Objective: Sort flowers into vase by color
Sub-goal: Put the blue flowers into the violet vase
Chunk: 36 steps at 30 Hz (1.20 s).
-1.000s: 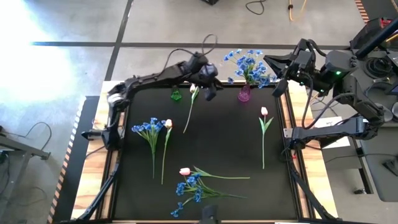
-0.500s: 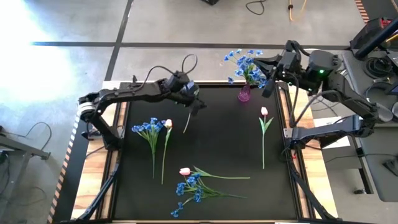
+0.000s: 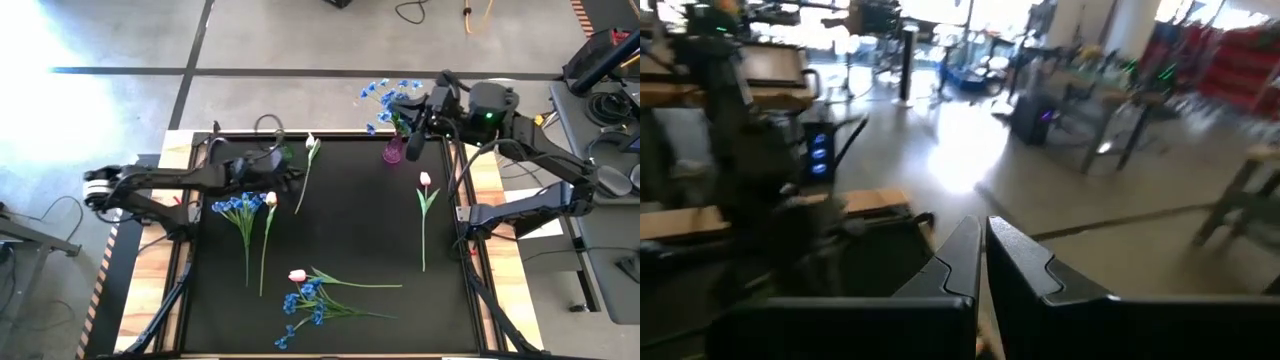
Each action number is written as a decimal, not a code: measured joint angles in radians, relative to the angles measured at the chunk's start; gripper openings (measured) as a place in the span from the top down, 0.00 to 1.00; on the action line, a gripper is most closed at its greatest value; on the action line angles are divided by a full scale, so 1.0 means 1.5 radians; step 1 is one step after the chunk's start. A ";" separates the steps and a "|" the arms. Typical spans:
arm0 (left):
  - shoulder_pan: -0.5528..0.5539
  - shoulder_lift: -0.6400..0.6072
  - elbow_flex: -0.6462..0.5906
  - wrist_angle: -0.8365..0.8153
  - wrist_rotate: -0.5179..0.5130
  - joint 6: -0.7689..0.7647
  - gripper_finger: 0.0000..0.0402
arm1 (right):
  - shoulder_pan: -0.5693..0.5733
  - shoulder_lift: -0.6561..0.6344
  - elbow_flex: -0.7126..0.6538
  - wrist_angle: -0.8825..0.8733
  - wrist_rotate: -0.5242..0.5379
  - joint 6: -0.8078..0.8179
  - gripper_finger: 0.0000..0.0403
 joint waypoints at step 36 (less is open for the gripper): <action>0.093 -0.416 -0.208 -0.083 0.106 0.079 1.00 | 0.500 0.400 0.000 -0.224 0.029 0.593 0.60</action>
